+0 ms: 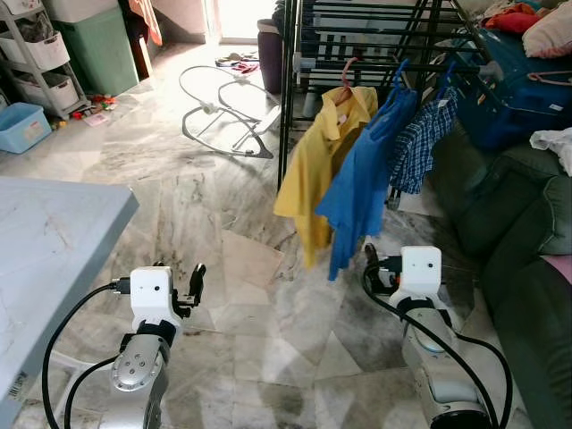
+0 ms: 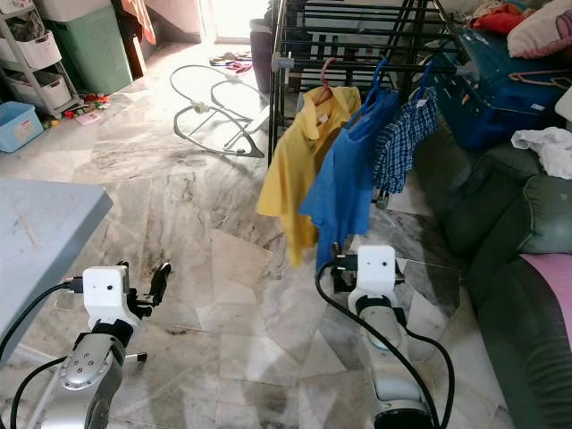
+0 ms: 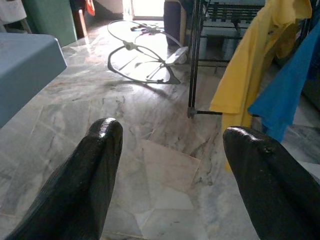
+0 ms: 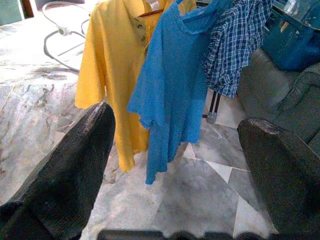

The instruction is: Hang hanger

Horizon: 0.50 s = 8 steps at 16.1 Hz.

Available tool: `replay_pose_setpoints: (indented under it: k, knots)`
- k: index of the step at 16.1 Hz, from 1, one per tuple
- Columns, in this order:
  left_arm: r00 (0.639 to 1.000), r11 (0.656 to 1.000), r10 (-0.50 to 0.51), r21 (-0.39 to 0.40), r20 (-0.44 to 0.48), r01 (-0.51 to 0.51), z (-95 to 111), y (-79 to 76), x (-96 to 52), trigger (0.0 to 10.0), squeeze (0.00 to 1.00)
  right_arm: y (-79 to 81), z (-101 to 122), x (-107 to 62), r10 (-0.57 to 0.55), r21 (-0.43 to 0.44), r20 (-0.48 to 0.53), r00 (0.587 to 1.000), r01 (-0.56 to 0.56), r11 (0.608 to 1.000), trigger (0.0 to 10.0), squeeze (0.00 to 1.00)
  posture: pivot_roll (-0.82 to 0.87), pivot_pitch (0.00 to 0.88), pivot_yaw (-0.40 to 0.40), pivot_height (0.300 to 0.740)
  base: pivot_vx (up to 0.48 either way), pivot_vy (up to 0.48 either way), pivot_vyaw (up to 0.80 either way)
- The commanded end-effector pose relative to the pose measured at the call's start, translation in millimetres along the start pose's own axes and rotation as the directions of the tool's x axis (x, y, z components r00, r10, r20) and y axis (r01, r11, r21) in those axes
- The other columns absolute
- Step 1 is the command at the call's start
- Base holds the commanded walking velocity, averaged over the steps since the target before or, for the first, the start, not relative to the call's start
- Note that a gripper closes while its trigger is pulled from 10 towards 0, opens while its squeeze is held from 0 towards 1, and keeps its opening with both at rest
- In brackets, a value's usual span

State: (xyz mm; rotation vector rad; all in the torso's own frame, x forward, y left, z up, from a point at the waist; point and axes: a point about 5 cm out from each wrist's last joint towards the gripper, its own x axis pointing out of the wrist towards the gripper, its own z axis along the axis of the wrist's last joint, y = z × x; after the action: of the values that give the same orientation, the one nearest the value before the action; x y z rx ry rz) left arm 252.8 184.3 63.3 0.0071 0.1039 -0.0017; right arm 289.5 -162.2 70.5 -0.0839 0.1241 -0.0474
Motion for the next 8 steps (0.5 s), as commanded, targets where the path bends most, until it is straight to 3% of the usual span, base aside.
replay_pose_setpoints:
  k: [1, 8]
  knots:
    - [1.000, 1.000, 0.008, 0.000, -0.011, -0.008, -3.5, 0.4, -1.4, 10.0, 0.00, 0.2, 0.9, -1.2, 0.005, 0.008, 0.008, 1.000, -0.005, 1.000, 10.0, 0.00, -0.09, 0.069, -0.021, 0.740, 0.000, 0.000, 0.00]
    - [1.000, 1.000, 0.008, 0.000, -0.011, -0.008, -3.5, 0.4, -1.4, 10.0, 0.00, 0.2, 0.9, -1.2, 0.005, 0.008, 0.008, 1.000, -0.005, 1.000, 10.0, 0.00, -0.09, 0.069, -0.021, 0.740, 0.000, 0.000, 0.00]
